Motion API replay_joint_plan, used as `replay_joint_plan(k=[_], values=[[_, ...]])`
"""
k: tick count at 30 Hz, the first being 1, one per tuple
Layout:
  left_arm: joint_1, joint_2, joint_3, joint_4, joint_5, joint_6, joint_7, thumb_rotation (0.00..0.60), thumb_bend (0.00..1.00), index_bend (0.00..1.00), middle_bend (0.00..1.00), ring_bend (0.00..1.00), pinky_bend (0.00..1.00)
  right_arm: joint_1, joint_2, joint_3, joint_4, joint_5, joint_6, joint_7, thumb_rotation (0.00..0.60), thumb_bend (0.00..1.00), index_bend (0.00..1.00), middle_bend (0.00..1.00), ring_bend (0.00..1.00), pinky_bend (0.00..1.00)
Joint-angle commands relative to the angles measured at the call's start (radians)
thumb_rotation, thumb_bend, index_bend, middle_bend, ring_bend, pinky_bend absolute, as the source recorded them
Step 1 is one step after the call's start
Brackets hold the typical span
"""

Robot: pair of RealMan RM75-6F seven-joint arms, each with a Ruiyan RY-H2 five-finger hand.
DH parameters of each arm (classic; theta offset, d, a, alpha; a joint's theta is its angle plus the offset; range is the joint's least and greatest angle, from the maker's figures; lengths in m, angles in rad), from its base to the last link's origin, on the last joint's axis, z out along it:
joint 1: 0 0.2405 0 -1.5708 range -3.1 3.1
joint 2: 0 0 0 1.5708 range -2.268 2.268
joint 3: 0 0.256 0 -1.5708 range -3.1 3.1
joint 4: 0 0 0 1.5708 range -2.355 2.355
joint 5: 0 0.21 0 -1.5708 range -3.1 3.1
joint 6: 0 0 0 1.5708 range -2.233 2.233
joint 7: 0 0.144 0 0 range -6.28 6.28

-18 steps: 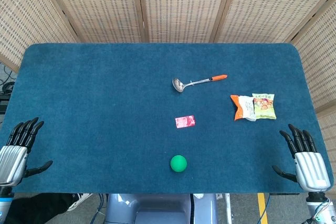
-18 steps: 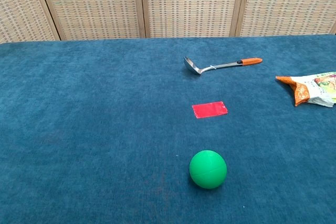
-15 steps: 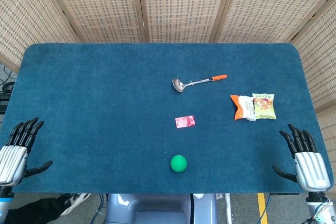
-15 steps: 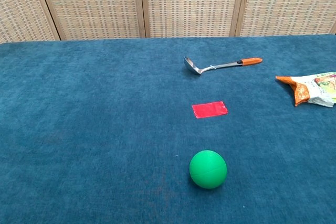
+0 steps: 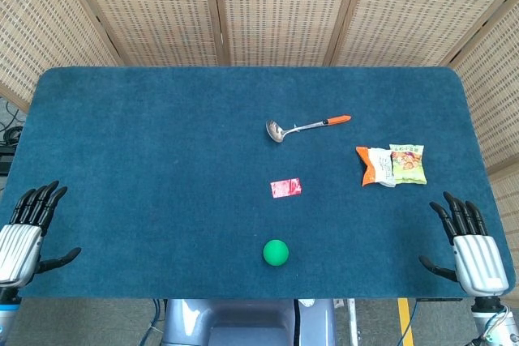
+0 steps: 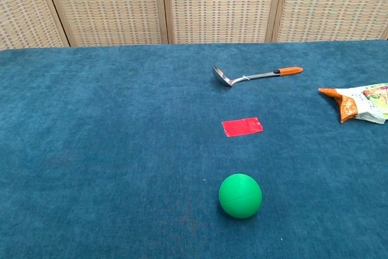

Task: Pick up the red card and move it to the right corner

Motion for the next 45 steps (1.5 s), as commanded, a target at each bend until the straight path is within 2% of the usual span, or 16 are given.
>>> replay_joint_plan(k=[1, 30, 39, 45], values=[[0.0, -0.001, 0.0, 0.001, 0.0, 0.0, 0.0, 0.6, 0.05, 0.0, 0.0, 0.0, 0.0, -0.001, 0.0, 0.001, -0.001, 0.0, 0.002, -0.001, 0.6, 0.18, 0.1, 0.0, 0.0, 0.0], [0.002, 0.0, -0.006, -0.004, -0.011, 0.005, 0.002, 0.6, 0.05, 0.0, 0.0, 0.0, 0.0, 0.022, -0.006, 0.008, -0.015, -0.003, -0.026, -0.019, 0.6, 0.18, 0.1, 0.0, 0.0, 0.0], [-0.004, -0.004, -0.01, 0.001, -0.024, -0.008, 0.006, 0.6, 0.05, 0.0, 0.0, 0.0, 0.0, 0.129, -0.007, 0.09, -0.076, 0.048, -0.128, -0.112, 0.6, 0.18, 0.1, 0.0, 0.0, 0.0], [-0.005, -0.005, -0.014, 0.003, -0.029, -0.007, 0.003, 0.6, 0.05, 0.0, 0.0, 0.0, 0.0, 0.218, -0.036, 0.145, -0.108, 0.11, -0.218, -0.262, 0.6, 0.17, 0.1, 0.0, 0.0, 0.0]])
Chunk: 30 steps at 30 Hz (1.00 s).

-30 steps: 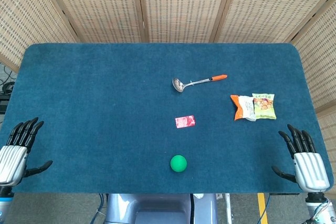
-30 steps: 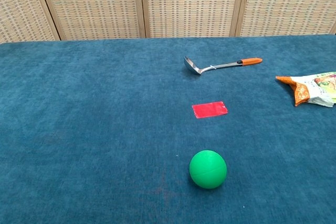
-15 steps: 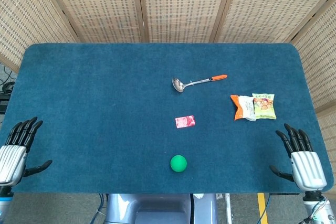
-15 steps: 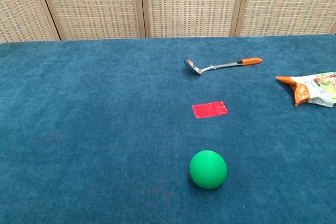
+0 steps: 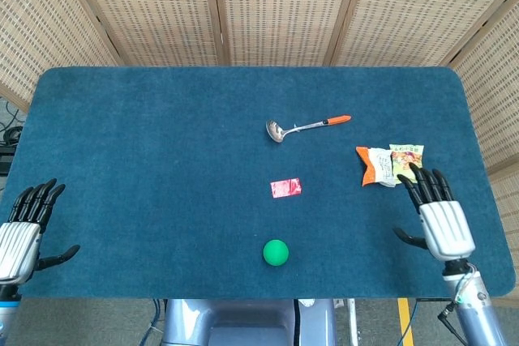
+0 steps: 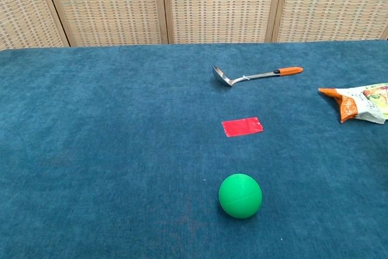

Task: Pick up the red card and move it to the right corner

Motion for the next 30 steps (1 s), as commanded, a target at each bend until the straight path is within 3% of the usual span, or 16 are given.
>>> replay_joint_plan(k=[1, 7, 13, 22, 30], values=[[0.0, 0.001, -0.003, 0.001, -0.003, 0.002, -0.003, 0.6, 0.05, 0.0, 0.0, 0.0, 0.0, 0.067, -0.023, 0.039, -0.026, 0.043, -0.07, -0.096, 0.6, 0.16, 0.1, 0.0, 0.0, 0.0], [-0.005, -0.001, -0.006, 0.008, -0.019, -0.012, -0.007, 0.6, 0.05, 0.0, 0.0, 0.0, 0.0, 0.168, -0.101, 0.068, 0.023, 0.036, -0.136, -0.205, 0.6, 0.16, 0.1, 0.0, 0.0, 0.0], [-0.008, -0.004, -0.007, 0.015, -0.028, -0.022, -0.007, 0.6, 0.05, 0.0, 0.0, 0.0, 0.0, 0.244, -0.179, 0.084, 0.108, 0.054, -0.196, -0.236, 0.6, 0.16, 0.1, 0.0, 0.0, 0.0], [-0.02, -0.017, -0.022, 0.027, -0.068, -0.045, 0.011, 0.6, 0.05, 0.0, 0.0, 0.0, 0.0, 0.368, -0.309, 0.091, 0.37, 0.066, -0.291, -0.17, 0.6, 0.16, 0.1, 0.0, 0.0, 0.0], [-0.031, -0.033, -0.022, 0.038, -0.086, -0.071, 0.035, 0.6, 0.05, 0.0, 0.0, 0.0, 0.0, 0.413, -0.374, 0.069, 0.491, 0.048, -0.307, -0.092, 0.6, 0.16, 0.1, 0.0, 0.0, 0.0]])
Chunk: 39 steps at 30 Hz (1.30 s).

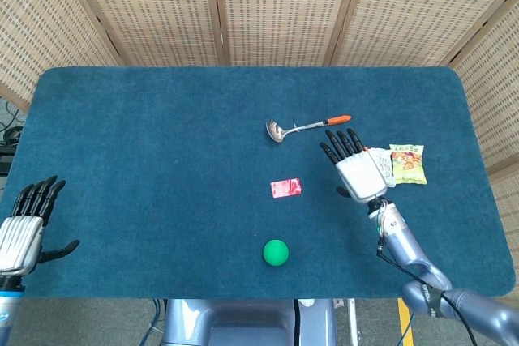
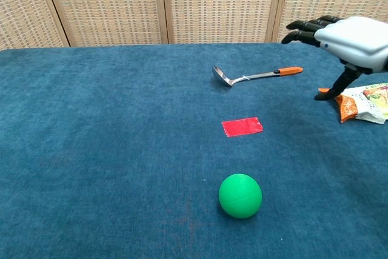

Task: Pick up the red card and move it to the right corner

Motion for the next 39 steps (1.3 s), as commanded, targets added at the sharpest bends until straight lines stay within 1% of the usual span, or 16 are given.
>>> replay_joint_plan(k=[1, 7, 18, 26, 39], values=[[-0.005, -0.007, 0.0, 0.006, -0.007, -0.01, 0.007, 0.6, 0.05, 0.0, 0.0, 0.0, 0.0, 0.022, -0.031, -0.013, 0.041, -0.006, -0.011, 0.028, 0.6, 0.16, 0.1, 0.0, 0.0, 0.0], [-0.009, -0.012, -0.002, 0.009, -0.014, -0.015, 0.013, 0.6, 0.05, 0.0, 0.0, 0.0, 0.0, 0.047, -0.078, -0.025, 0.087, 0.002, -0.027, 0.048, 0.6, 0.16, 0.1, 0.0, 0.0, 0.0], [-0.01, -0.011, -0.003, 0.017, -0.022, -0.016, 0.0, 0.6, 0.05, 0.0, 0.0, 0.0, 0.0, 0.098, -0.154, -0.022, 0.166, 0.04, -0.073, 0.048, 0.6, 0.16, 0.1, 0.0, 0.0, 0.0], [-0.015, -0.013, -0.006, 0.028, -0.034, -0.027, -0.01, 0.6, 0.05, 0.0, 0.0, 0.0, 0.0, 0.126, -0.208, -0.032, 0.23, 0.053, -0.096, 0.059, 0.6, 0.16, 0.1, 0.0, 0.0, 0.0], [-0.022, -0.018, -0.008, 0.039, -0.055, -0.046, -0.011, 0.6, 0.05, 0.0, 0.0, 0.0, 0.0, 0.162, -0.286, -0.046, 0.35, 0.065, -0.133, 0.115, 0.6, 0.16, 0.1, 0.0, 0.0, 0.0]])
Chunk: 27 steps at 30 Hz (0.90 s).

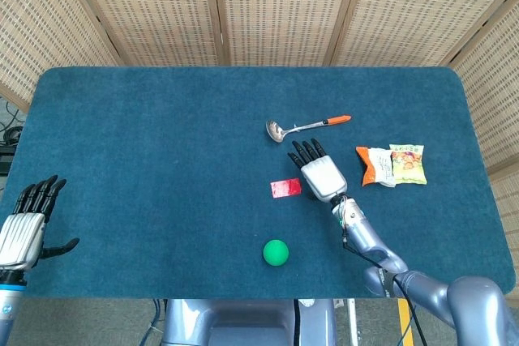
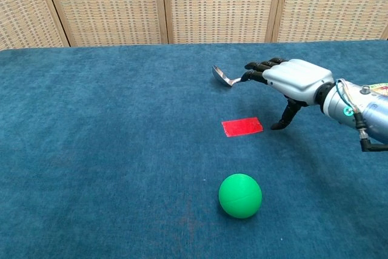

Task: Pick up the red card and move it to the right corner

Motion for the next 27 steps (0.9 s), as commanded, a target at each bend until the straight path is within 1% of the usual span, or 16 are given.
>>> replay_joint_plan(k=[1, 12, 21, 27], values=[[-0.001, -0.002, 0.0, 0.001, -0.004, -0.002, 0.003, 0.6, 0.05, 0.0, 0.0, 0.0, 0.0, 0.009, -0.017, -0.002, 0.024, 0.003, -0.009, 0.018, 0.6, 0.16, 0.1, 0.0, 0.0, 0.0], [-0.006, -0.01, 0.002, 0.006, -0.012, -0.015, 0.014, 0.6, 0.05, 0.0, 0.0, 0.0, 0.0, 0.028, -0.053, -0.01, 0.106, 0.005, -0.028, 0.062, 0.6, 0.16, 0.1, 0.0, 0.0, 0.0], [-0.007, -0.008, 0.006, 0.004, -0.008, -0.014, 0.01, 0.6, 0.05, 0.0, 0.0, 0.0, 0.0, 0.034, -0.068, -0.015, 0.12, 0.005, -0.03, 0.069, 0.6, 0.16, 0.1, 0.0, 0.0, 0.0], [-0.009, -0.006, 0.013, 0.0, 0.004, -0.02, -0.001, 0.6, 0.05, 0.0, 0.0, 0.0, 0.0, 0.047, -0.082, -0.003, 0.112, 0.011, -0.025, 0.057, 0.6, 0.16, 0.1, 0.0, 0.0, 0.0]])
